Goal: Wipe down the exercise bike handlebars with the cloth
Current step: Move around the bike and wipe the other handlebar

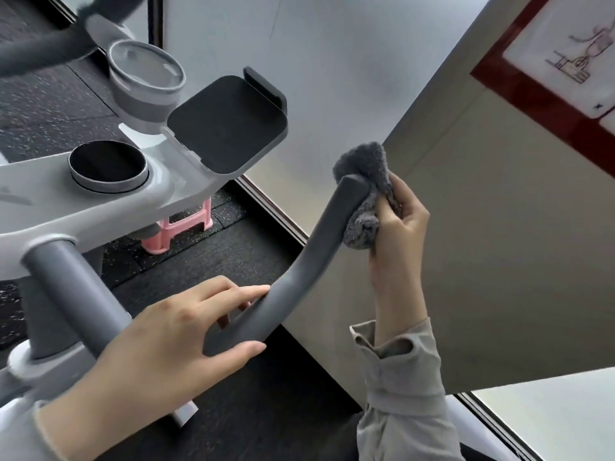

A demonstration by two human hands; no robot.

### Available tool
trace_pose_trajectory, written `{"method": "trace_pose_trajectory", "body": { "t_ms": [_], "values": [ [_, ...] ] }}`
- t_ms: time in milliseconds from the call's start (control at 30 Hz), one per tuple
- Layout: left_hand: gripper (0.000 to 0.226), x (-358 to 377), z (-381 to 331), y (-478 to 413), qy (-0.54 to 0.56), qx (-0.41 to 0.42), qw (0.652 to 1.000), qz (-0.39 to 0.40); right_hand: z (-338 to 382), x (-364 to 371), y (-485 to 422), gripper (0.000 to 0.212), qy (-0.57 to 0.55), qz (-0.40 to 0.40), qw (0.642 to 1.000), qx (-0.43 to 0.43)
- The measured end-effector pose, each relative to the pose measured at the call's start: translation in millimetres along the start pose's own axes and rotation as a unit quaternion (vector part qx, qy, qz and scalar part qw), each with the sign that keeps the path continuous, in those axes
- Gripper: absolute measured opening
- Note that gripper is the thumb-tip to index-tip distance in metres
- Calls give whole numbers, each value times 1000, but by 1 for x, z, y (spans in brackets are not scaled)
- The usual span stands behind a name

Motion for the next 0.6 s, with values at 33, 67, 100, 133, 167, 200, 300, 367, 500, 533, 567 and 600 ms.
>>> {"method": "trace_pose_trajectory", "body": {
  "t_ms": [33,67,100,133,167,200,300,367,500,533,567,600],
  "values": [
    [59,0,-1,0,1,2,1000,-1,-1,2,-1,33,-10,12,1000,4],
    [58,0,-2,1,1,3,1000,-3,-4,2,0,34,-20,20,1000,7],
    [58,0,-2,1,0,3,1000,-5,-7,2,3,34,-27,26,999,8],
    [58,-1,-3,1,-1,3,1000,-8,-11,1,7,34,-32,28,999,8],
    [57,-1,-3,1,0,3,1000,-9,-15,0,11,33,-39,29,999,7],
    [57,-1,-4,2,0,3,1000,-10,-18,0,17,31,-52,29,998,10],
    [56,-1,-4,1,10,4,1000,-9,-24,3,30,24,-112,37,992,33],
    [56,0,-4,1,11,3,1000,-9,-25,5,36,22,-126,49,990,33],
    [56,0,-5,1,19,1,1000,-14,-31,5,59,26,-107,64,992,30],
    [56,0,-5,1,20,1,1000,-15,-35,5,68,26,-106,65,992,34],
    [56,0,-5,1,18,3,1000,-14,-39,6,77,26,-102,61,992,40],
    [56,0,-5,1,14,5,1000,-13,-42,7,86,27,-94,53,993,43]
  ]
}}
Point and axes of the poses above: each hand's wrist, its own y-axis away from the middle knuckle, its own x-axis out of the palm, z = x × y, the point moved 2 cm from there along -y, towards the middle knuckle, and after that the axes turned 9 degrees about y, right-handed, at the moved point
